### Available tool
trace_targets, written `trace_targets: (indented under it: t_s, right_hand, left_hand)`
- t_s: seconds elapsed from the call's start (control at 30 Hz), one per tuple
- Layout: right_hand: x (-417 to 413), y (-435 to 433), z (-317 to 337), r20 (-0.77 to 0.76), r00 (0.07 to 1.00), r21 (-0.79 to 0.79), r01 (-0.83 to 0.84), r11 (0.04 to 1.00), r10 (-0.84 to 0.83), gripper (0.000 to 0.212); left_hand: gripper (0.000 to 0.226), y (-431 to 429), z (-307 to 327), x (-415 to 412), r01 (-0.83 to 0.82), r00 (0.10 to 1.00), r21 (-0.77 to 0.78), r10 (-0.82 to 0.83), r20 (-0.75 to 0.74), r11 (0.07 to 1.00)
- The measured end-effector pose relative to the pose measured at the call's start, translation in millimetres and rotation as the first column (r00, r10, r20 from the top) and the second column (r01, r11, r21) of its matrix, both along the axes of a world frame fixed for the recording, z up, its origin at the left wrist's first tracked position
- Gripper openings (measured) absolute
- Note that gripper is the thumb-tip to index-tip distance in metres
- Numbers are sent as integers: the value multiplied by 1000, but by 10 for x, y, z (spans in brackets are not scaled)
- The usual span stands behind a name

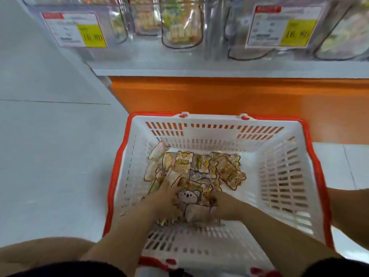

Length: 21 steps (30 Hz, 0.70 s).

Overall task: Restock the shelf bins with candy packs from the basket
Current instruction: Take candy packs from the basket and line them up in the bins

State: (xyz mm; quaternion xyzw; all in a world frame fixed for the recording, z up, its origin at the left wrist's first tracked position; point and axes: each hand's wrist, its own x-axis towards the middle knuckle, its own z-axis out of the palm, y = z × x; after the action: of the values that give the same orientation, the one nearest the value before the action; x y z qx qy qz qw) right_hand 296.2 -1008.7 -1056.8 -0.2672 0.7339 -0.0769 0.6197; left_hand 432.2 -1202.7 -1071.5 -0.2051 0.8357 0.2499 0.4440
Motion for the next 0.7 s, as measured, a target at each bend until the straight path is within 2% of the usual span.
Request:
trace_targets:
  t_s: [0.03, 0.1, 0.17, 0.27, 0.3, 0.33, 0.4, 0.43, 0.53, 0.63, 0.7]
  right_hand:
    - [46, -23, -25, 39, 998, 25, -57, 998, 56, 62]
    - [99, -54, -68, 72, 980, 68, -192, 979, 187, 83]
    - [114, -79, -100, 74, 965, 41, -257, 966, 253, 100]
    - [123, -93, -125, 134, 964, 57, -240, 969, 231, 116]
    - [138, -78, -129, 128, 958, 75, -269, 960, 258, 112]
    - [162, -61, -128, 105, 951, 86, -301, 950, 292, 100]
    - [204, 12, -166, -26, 946, 43, -321, 946, 322, 67]
    - [203, 63, -199, -109, 949, 8, -296, 955, 295, 58]
    - [90, 208, -263, -273, 924, -23, -282, 959, 266, 40]
    - [-163, 262, -269, -312, 939, -45, -165, 985, 143, 21]
    - [-369, 271, -182, -319, 947, -86, -54, 995, 24, 19]
  left_hand:
    - [95, 0, -7, 21, -1, 999, 34, -1, 47, 999]
    - [100, -11, 9, 35, -10, 996, 53, 6, 84, 999]
    - [85, -29, 9, 27, -52, 998, 29, 51, 38, 998]
    - [57, -38, 1, 45, -94, 994, -14, 93, -65, 995]
    - [51, -34, 4, 57, -100, 991, -26, 97, -96, 995]
    - [44, -32, 13, 62, -103, 987, -38, 98, -126, 994]
    - [30, -49, 41, 55, -117, 978, -54, 106, -179, 992]
    - [25, -62, 61, 50, -123, 975, -55, 110, -194, 991]
    - [12, -91, 148, 24, -126, 960, -90, 99, -264, 988]
    - [7, -72, 267, -51, -125, 936, -179, 56, -349, 976]
    - [11, -70, 319, -122, -135, 914, -205, 42, -403, 969]
